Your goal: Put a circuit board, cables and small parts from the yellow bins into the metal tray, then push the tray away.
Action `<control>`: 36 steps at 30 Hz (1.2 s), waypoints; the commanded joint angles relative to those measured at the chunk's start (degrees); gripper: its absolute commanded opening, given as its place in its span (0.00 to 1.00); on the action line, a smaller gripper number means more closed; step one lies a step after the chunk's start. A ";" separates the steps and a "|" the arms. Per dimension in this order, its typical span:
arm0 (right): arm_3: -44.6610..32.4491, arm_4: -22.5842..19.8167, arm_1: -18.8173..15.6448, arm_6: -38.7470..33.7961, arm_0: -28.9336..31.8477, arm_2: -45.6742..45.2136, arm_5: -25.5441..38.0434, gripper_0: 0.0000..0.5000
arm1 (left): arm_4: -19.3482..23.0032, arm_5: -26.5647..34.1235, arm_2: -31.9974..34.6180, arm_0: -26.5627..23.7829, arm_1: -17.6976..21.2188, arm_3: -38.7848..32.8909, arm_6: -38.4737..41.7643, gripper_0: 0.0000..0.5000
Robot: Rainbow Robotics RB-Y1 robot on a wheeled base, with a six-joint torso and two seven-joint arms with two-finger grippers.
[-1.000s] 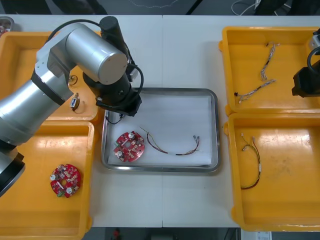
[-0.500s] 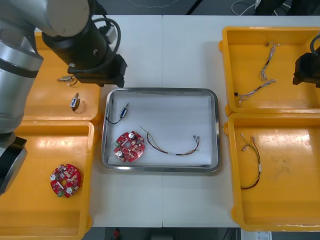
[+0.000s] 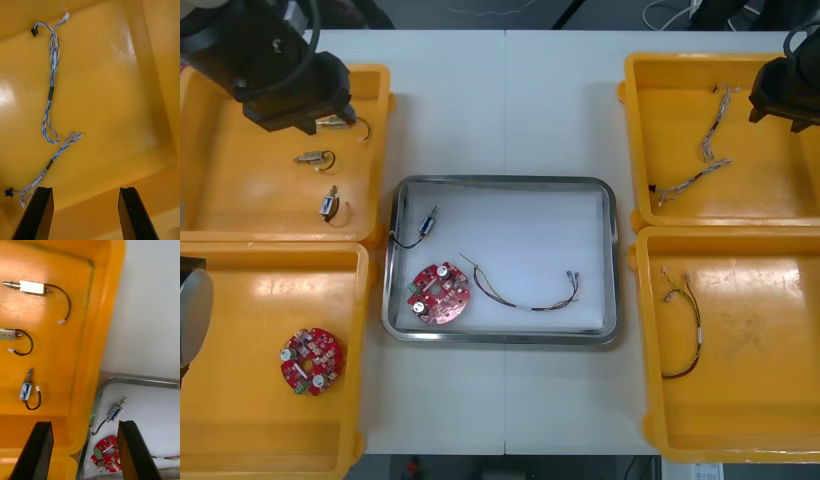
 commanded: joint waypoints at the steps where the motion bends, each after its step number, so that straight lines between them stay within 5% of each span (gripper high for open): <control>1: 4.12 1.42 1.73 -3.09 -5.37 -1.39 -4.04 1.00 | -4.62 0.40 4.73 -2.68 2.41 3.58 4.61 1.00; 10: 16.60 1.51 2.96 -4.06 -10.99 -1.91 -12.12 1.00 | -9.10 0.09 5.34 -6.19 3.03 14.48 6.55 1.00; 22: 31.36 0.54 3.58 -4.15 -14.60 -4.64 -24.08 1.00 | -10.06 -3.60 4.64 -8.92 2.76 21.51 20.26 1.00; 36: 37.51 -0.51 4.63 -4.41 -14.51 -4.29 -30.84 1.00 | -12.44 -20.30 5.17 -9.00 2.15 35.04 29.84 1.00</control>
